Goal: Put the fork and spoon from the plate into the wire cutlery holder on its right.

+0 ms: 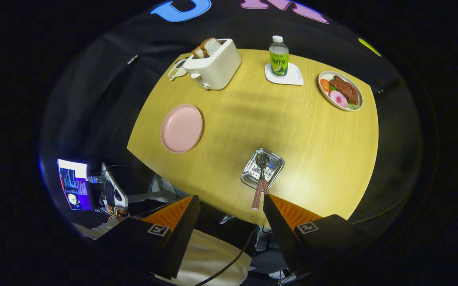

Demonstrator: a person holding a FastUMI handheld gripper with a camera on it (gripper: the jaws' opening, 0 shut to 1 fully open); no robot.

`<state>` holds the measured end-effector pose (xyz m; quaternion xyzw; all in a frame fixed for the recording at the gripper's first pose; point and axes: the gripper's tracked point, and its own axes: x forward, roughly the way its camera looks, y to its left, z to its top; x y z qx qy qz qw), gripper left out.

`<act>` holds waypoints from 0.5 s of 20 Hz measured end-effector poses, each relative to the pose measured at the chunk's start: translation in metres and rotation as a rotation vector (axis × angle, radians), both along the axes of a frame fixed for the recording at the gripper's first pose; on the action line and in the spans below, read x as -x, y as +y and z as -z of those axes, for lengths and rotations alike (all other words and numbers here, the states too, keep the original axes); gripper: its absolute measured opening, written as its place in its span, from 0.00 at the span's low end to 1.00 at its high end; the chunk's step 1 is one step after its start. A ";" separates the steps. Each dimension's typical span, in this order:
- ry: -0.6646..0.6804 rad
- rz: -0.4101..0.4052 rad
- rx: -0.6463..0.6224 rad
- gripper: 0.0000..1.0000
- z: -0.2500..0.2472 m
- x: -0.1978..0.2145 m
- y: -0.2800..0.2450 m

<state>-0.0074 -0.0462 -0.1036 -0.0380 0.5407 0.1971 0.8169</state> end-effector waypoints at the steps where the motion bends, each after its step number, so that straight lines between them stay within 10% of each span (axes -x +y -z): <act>1: -0.041 0.003 -0.007 0.99 -0.008 0.001 0.002; 10: -0.475 0.183 -0.172 0.99 -0.087 -0.032 0.053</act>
